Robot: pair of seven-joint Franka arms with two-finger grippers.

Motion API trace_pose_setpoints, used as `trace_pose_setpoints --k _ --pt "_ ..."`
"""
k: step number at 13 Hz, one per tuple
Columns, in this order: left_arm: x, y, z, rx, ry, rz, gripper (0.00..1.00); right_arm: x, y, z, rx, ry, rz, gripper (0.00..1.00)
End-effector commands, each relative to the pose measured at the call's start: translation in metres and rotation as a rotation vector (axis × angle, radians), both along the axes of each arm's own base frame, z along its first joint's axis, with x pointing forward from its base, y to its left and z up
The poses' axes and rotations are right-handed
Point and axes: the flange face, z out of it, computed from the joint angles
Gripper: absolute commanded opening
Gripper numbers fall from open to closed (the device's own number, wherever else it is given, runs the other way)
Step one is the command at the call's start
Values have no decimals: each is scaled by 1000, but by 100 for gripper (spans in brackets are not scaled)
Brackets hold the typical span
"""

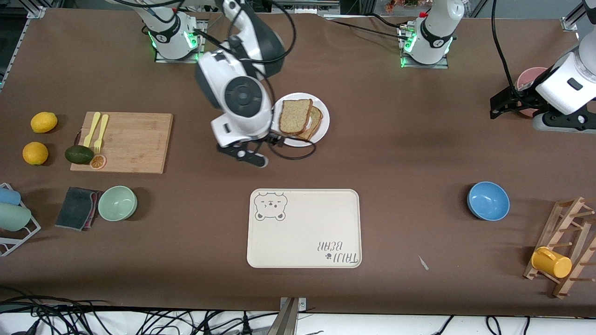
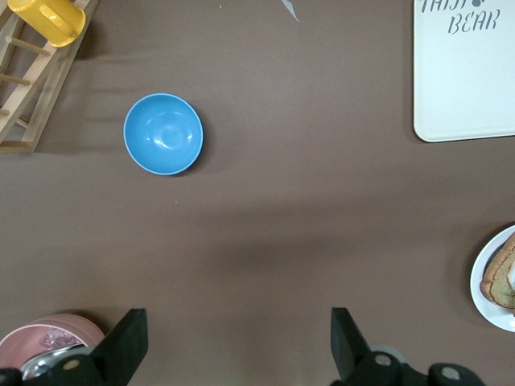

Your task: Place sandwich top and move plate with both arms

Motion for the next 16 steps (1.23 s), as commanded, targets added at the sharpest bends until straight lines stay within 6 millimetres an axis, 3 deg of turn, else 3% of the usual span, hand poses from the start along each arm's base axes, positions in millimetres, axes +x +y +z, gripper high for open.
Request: trace_pose_setpoints --k 1,5,8,10,13,16 --pt "1 -1 6 16 0 6 100 22 -45 9 -4 -13 38 100" --pt "1 -1 6 16 0 4 100 57 -133 22 -18 -45 142 100" --pt "1 -1 6 16 0 6 100 36 -222 0 71 -153 126 100" --pt "1 -1 6 16 0 4 100 35 -273 -6 67 -141 160 100" --pt "1 -1 6 16 0 4 100 29 -316 19 88 -132 116 100" --pt "1 -1 6 16 0 6 100 19 -340 43 116 -131 169 100"
